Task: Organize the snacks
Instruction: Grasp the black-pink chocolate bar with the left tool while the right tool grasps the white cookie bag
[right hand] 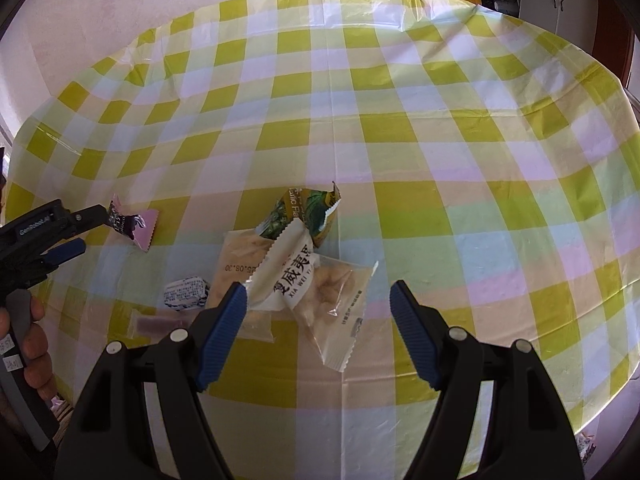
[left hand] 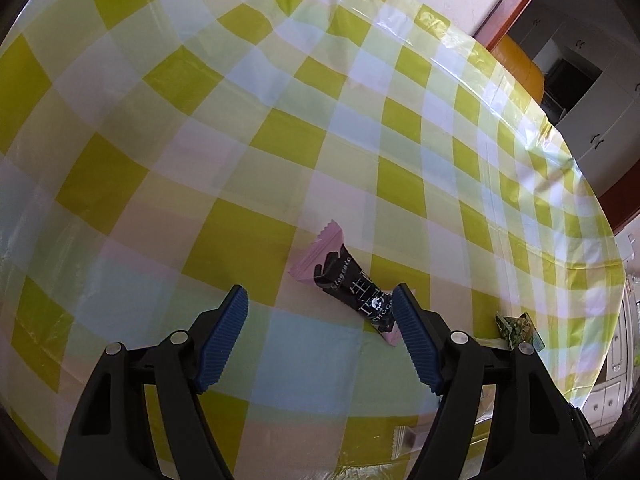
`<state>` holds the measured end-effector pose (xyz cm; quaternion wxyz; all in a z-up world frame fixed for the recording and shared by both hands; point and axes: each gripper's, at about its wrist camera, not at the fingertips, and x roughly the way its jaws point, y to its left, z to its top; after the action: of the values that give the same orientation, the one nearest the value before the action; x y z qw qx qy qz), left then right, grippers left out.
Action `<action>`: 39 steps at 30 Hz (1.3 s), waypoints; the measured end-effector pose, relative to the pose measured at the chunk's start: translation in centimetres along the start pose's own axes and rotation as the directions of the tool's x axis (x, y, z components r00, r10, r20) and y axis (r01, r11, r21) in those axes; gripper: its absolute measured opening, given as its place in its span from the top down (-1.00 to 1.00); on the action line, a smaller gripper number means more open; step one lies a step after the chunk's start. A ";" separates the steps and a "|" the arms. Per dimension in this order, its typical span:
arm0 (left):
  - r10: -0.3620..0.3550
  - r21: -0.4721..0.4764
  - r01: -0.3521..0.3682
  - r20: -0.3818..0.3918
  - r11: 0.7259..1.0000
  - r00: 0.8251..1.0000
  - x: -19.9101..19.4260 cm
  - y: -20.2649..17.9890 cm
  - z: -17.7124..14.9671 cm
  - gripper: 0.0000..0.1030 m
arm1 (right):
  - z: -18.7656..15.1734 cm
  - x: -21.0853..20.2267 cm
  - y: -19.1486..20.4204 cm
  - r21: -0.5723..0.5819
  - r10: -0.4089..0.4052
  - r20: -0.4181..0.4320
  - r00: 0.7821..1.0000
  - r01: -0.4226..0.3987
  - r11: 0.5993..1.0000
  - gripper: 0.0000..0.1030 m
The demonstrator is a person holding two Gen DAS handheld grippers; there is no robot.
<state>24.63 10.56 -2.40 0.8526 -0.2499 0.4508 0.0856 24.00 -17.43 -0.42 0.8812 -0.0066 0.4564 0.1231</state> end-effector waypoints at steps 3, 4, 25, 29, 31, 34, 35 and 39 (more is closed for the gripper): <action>0.014 0.038 -0.013 -0.015 0.999 1.000 1.0 -1.4 0.0 -0.34 | -0.1 -0.2 0.0 0.011 0.019 -0.006 1.000 -0.019 1.000 -0.49; 0.011 0.050 -0.010 -0.023 0.999 1.000 1.4 -2.0 0.0 -0.32 | -0.1 0.0 0.1 0.010 0.024 -0.008 1.000 -0.024 1.000 -0.49; 0.152 0.203 -0.170 0.102 0.964 0.983 0.9 -4.4 -1.2 0.57 | 0.0 2.2 -1.4 0.121 0.059 -0.062 0.996 -0.052 0.991 0.08; 0.127 0.200 -0.149 0.119 0.968 0.985 -0.1 -4.5 -1.4 0.57 | 0.0 1.7 -1.1 0.102 0.036 -0.056 0.998 -0.030 0.994 0.32; 0.115 0.203 -0.139 0.125 0.969 0.985 -0.4 -4.7 -1.5 0.57 | 0.0 1.6 -1.2 0.100 0.024 -0.060 0.998 -0.018 0.995 0.34; 0.103 0.202 -0.128 0.127 0.971 0.986 -0.7 -4.7 -1.7 0.57 | -0.2 1.4 -1.4 0.099 0.009 -0.063 0.998 -0.003 0.995 0.37; 0.099 0.201 -0.124 0.128 0.972 0.987 -0.9 -4.8 -1.7 0.57 | -0.3 1.2 -1.5 0.100 0.000 -0.062 0.998 0.006 0.995 0.38; 0.079 0.210 -0.106 0.137 0.972 0.987 -1.6 -5.2 -2.0 0.57 | -0.5 0.4 -2.0 0.102 -0.017 -0.055 0.998 0.022 0.995 0.40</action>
<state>24.18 5.26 -0.20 0.8969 -0.1285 0.4132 0.0916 24.25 -19.35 -1.21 0.8688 0.0310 0.4858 0.0906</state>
